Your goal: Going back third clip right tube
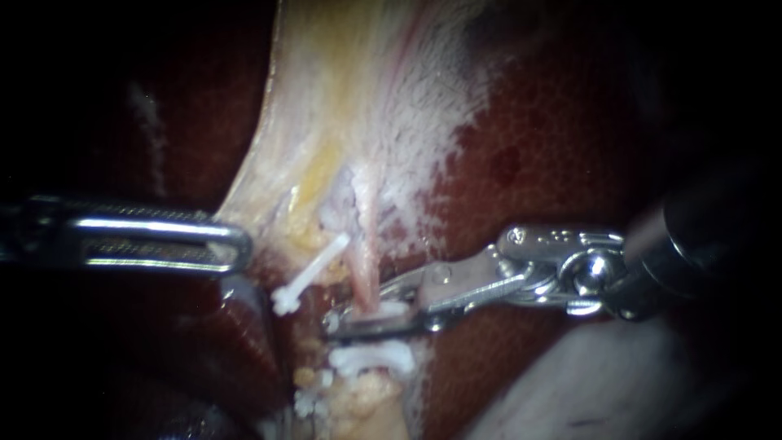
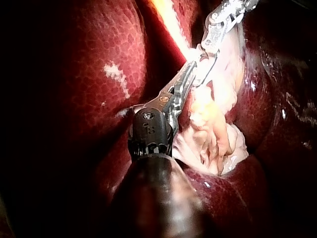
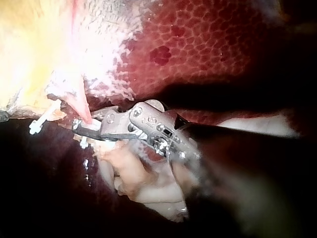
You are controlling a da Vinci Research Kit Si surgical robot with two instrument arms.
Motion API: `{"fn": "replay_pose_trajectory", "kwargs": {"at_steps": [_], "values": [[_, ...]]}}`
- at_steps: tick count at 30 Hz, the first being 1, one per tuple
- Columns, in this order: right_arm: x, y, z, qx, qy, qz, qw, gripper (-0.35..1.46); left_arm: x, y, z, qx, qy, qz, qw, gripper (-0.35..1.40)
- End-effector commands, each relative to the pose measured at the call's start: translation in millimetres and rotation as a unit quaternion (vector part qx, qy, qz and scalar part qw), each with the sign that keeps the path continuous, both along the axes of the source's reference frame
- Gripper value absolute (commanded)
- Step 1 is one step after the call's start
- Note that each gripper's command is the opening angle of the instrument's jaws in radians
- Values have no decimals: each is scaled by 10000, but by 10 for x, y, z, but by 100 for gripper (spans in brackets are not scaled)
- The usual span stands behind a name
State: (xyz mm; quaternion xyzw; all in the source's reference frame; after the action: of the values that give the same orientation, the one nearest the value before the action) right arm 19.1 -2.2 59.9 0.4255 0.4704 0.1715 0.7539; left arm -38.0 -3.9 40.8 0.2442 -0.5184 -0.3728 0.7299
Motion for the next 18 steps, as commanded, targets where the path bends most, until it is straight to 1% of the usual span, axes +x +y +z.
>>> {"fn": "replay_pose_trajectory", "kwargs": {"at_steps": [1,12,13,14,15,17,18], "values": [[0,0,0,-3,-2,1,10000,-35,0,0,0,1,-1,1,10000,-35],[1,-1,0,3,29,3,10000,-35,0,0,1,-1,0,0,10000,-35],[1,-1,0,16,66,23,10000,-22,0,0,1,0,0,0,10000,-35],[1,-1,0,40,121,36,9999,-3,0,0,1,-1,0,0,10000,-35],[1,-1,1,54,157,58,9998,6,0,0,1,-1,0,0,10000,-35],[2,0,1,-134,309,32,9994,25,0,0,1,-1,0,0,10000,-35],[2,0,1,-180,350,29,9992,30,0,0,1,-1,0,0,10000,-35]]}}
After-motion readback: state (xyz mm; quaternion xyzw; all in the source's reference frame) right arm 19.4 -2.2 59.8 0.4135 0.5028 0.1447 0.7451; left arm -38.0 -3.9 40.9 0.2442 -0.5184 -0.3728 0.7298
